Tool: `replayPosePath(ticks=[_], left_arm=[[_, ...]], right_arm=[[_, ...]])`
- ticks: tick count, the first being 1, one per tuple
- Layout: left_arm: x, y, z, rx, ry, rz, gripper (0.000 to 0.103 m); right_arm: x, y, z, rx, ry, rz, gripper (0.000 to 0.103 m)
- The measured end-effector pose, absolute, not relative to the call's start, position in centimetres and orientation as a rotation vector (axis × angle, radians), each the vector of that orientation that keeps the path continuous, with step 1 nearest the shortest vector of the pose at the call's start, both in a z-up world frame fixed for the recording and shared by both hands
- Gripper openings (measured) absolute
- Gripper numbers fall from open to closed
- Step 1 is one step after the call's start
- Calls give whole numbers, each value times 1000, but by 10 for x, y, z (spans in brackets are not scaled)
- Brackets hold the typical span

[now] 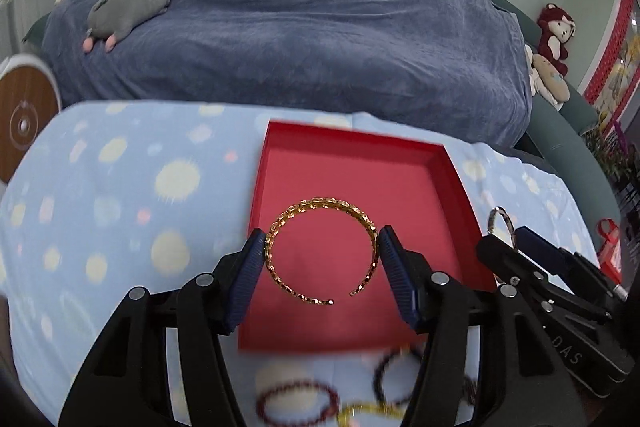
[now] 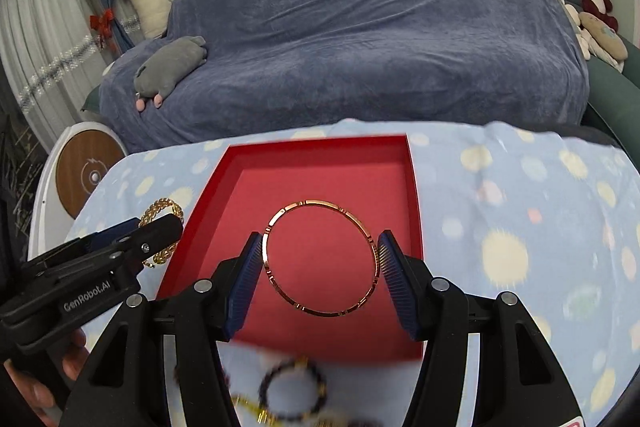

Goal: Organize jewelry
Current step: 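Carry both bangles over the red box and open both tools to drop them inside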

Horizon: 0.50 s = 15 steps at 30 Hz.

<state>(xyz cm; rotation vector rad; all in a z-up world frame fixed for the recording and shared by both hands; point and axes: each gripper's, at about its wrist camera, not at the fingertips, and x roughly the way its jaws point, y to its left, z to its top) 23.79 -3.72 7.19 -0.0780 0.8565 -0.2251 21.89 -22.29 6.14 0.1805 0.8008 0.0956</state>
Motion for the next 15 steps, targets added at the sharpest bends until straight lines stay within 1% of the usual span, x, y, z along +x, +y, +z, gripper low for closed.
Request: replayPosePath(ticks=[3, 8, 15], left_arm=[[281, -54, 63, -39, 871, -229, 56], [332, -67, 38, -27, 924, -216, 56], [365, -71, 14, -22, 966, -201, 56]], right_arm=[[266, -228, 50, 187, 829, 87, 57], [318, -233, 27, 179, 883, 61, 57], [350, -238, 0, 172, 949, 45, 57]])
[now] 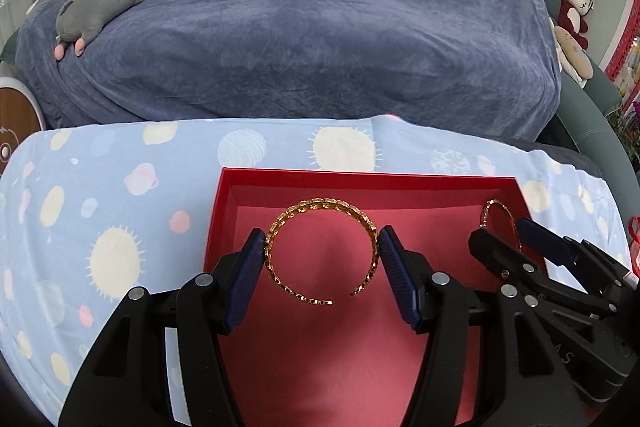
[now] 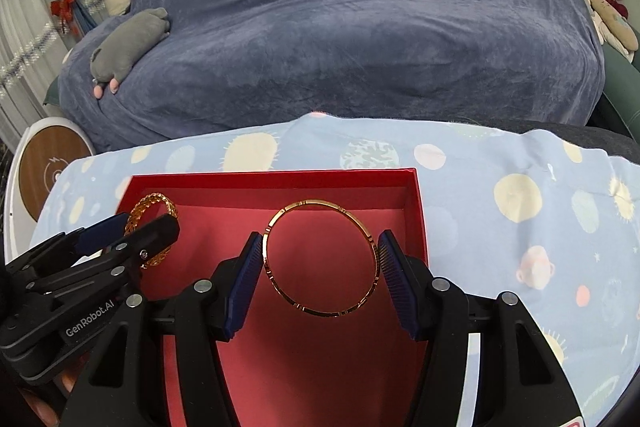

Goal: Organize jewelry
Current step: 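Carry both bangles over the red box and open both tools to drop them inside, then grasp the dark red bead bracelet with the left tool while the right tool grasps the purple garnet bracelet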

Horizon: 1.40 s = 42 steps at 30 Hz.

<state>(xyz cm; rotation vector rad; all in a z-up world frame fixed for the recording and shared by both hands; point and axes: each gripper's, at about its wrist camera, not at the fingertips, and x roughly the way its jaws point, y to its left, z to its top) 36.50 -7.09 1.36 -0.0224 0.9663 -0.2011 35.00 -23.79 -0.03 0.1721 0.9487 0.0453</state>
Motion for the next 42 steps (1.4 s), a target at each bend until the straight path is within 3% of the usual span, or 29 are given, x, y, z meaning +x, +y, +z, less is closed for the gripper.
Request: replayPosePath(ticks=[2, 6, 29, 42], left_arm=[[369, -70, 10, -37, 978, -198, 57], [368, -68, 13, -47, 961, -177, 70], [240, -39, 85, -55, 872, -211, 70], [152, -7, 28, -5, 971, -186, 70]], right_arm=[[353, -238, -1, 174, 950, 47, 57], [350, -237, 4, 153, 933, 37, 59], [212, -216, 72, 102, 858, 108, 59], [99, -237, 22, 165, 942, 51, 59]])
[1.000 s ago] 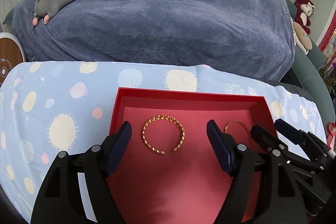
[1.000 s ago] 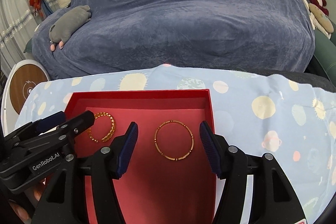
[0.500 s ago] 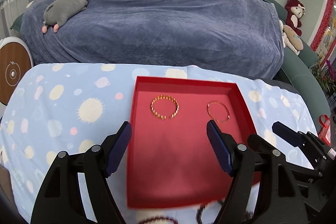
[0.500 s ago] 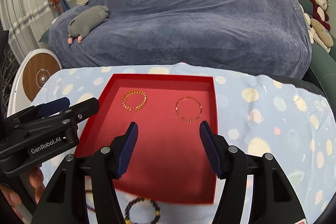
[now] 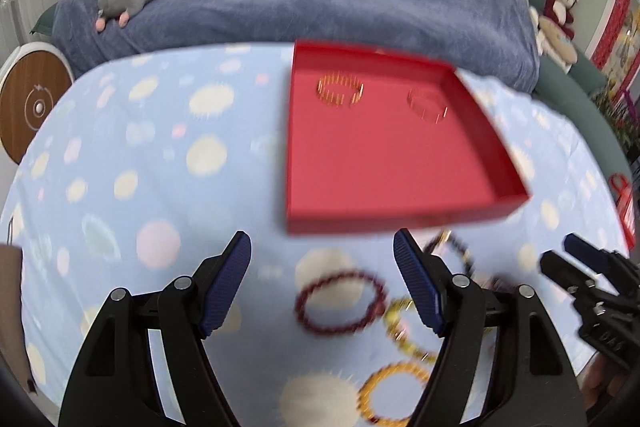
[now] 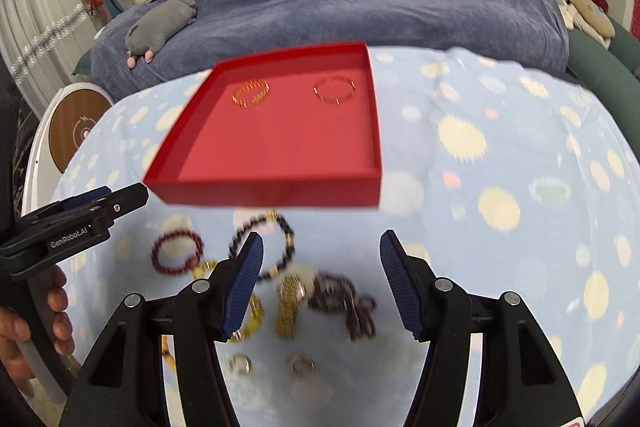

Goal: Organize jewelry
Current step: 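Grasp the dark red bead bracelet with the left tool while the right tool grasps the purple garnet bracelet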

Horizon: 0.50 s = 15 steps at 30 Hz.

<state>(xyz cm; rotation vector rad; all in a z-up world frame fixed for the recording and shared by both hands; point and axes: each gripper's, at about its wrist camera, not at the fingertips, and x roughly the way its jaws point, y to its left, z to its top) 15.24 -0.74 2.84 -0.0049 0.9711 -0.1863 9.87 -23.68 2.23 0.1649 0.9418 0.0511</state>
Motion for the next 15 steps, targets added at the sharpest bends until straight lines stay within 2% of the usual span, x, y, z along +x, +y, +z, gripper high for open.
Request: replayPosePath(ticks=[3, 7, 9, 14, 15], left_arm=[[142, -7, 9, 10, 993, -168, 70], [139, -10, -15, 55, 1015, -155, 58], [140, -9, -22, 62, 1019, -150, 58], [141, -10, -30, 76, 1000, -134, 42], [142, -10, -30, 72, 998, -134, 34]], right_arm=[[81, -239, 6, 172, 969, 30, 59], [67, -241, -12, 168, 992, 9, 59], [63, -243, -18, 172, 1005, 0, 59], [65, -250, -26, 192, 1009, -9, 59], [67, -250, -27, 192, 1008, -7, 59]])
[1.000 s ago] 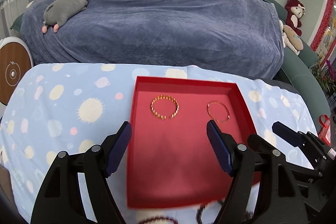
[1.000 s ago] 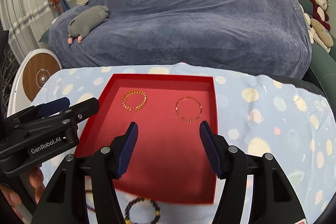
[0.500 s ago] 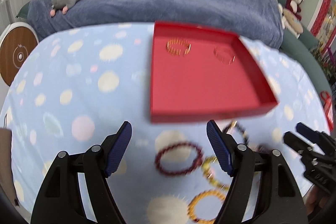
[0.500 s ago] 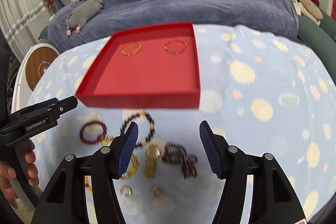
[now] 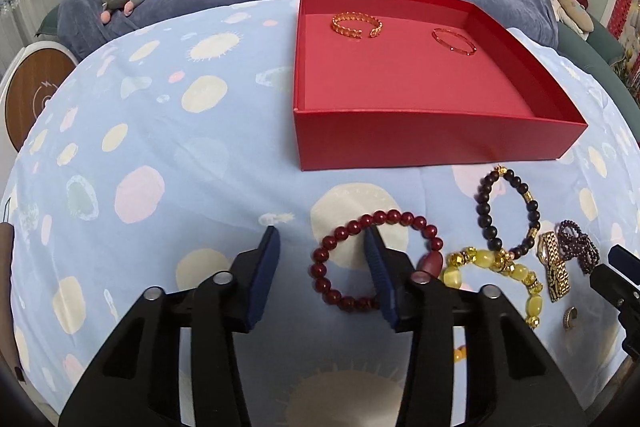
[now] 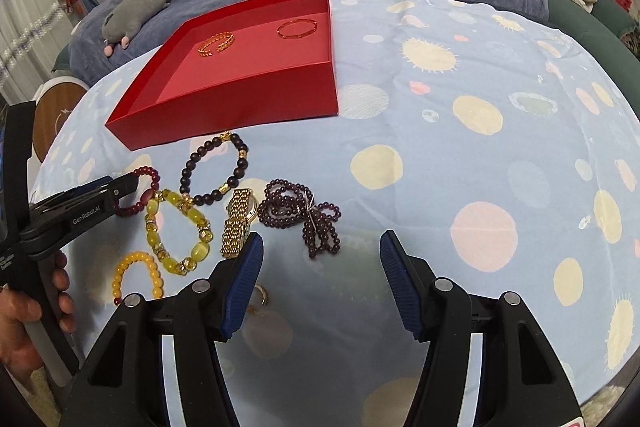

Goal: Organize jewelry
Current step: 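Grasp the dark red bead bracelet with the left tool while the right tool grasps the purple garnet bracelet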

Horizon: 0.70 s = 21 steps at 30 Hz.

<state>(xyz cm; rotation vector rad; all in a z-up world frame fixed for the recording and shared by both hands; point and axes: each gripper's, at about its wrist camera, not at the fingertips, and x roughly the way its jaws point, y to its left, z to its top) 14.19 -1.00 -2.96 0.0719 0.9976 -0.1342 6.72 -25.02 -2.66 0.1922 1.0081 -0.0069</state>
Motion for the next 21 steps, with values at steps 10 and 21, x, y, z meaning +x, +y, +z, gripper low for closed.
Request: replayPosePath(ticks=[10, 21], left_arm=[[138, -10, -25, 39, 1004, -162, 8], [125, -7, -20, -4, 1016, -173, 8]], right_arm=[[84, -246, -36, 158, 1022, 11, 42], [75, -244, -40, 164, 1026, 24, 36]])
